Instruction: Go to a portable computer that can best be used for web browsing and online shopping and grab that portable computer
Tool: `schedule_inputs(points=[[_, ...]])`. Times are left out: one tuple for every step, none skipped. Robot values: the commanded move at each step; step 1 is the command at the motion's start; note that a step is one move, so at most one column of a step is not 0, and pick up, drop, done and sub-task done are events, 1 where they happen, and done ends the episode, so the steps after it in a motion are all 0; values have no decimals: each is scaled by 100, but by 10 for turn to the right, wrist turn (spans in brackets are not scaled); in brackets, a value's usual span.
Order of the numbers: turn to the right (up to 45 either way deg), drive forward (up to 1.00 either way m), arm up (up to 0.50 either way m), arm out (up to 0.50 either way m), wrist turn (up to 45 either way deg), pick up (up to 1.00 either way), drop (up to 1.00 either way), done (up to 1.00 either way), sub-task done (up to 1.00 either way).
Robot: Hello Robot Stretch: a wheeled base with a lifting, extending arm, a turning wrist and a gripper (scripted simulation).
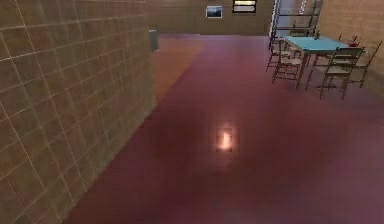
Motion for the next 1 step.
schedule_inputs(points=[[0,100,0,0,0,0,0,0,0]])
